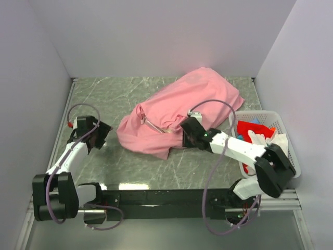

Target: Put the pillow into the pillowcase

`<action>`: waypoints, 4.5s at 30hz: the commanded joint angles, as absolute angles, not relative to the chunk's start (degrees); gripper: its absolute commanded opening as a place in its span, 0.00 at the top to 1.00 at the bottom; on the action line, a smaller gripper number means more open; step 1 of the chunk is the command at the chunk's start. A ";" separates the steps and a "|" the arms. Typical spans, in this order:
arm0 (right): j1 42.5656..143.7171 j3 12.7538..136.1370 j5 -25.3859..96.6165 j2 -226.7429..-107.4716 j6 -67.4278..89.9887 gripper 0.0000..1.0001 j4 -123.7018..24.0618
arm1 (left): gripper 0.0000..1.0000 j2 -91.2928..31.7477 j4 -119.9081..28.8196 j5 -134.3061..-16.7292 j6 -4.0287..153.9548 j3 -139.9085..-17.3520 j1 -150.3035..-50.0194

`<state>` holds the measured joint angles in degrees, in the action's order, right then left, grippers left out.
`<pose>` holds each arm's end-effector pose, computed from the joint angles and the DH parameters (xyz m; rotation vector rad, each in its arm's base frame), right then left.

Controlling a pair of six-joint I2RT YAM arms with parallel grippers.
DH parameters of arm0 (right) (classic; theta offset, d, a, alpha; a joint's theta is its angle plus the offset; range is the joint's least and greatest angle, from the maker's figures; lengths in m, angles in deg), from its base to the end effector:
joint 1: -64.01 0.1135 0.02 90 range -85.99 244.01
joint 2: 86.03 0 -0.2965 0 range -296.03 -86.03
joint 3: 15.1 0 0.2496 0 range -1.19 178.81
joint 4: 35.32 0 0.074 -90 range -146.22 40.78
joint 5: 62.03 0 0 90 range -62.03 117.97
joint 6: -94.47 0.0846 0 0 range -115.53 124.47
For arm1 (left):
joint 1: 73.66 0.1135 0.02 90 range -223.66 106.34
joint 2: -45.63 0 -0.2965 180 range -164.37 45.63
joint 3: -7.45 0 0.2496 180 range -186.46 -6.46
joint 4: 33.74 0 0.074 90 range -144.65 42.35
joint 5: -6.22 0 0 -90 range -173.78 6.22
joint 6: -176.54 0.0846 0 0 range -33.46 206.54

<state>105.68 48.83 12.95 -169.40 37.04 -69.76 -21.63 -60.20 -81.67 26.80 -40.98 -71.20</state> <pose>0.2483 0.1917 0.1992 -0.0904 2.4780 0.2271 0.2531 0.0078 0.1937 -1.2362 2.0849 -0.5169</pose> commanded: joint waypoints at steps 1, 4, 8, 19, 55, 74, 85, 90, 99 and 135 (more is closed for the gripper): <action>115.38 45.13 9.44 -157.85 40.85 0.50 -71.72 | 0.15 -18.09 -62.23 -83.24 30.28 -41.60 -68.83; 125.32 45.74 9.69 -157.39 42.61 0.46 -70.41 | 0.16 -15.98 -60.84 -83.60 31.95 -44.85 -69.00; 131.24 50.65 8.56 -168.35 42.70 0.41 -69.70 | 0.19 -24.55 -61.78 -83.60 35.73 -55.47 -75.39; 131.60 52.95 4.87 -183.41 43.66 0.37 -64.25 | 0.33 -45.95 -73.13 -101.97 34.87 -68.35 -84.47; 143.38 34.39 37.73 -169.94 53.43 0.85 -51.59 | 0.46 -42.62 -68.30 -90.45 31.88 -70.37 -72.36; 116.23 87.71 30.60 -186.45 23.19 0.46 -75.40 | 0.46 -49.63 -56.61 -78.94 27.22 -61.65 -75.59; 109.90 127.39 28.07 -219.35 20.37 0.53 -87.02 | 0.64 -52.10 -55.47 -79.21 26.69 -61.22 -75.68; 108.49 126.78 24.89 -221.63 20.37 0.52 -85.35 | 0.69 -52.01 -55.21 -78.86 26.60 -61.13 -75.68; 108.40 122.74 27.79 -222.61 22.13 0.53 -82.27 | 0.79 -52.19 -54.33 -77.98 26.16 -60.78 -75.77; 106.03 115.80 36.76 -209.96 27.14 1.00 -81.92 | 0.99 -46.74 -57.84 -82.11 26.25 -60.78 -74.72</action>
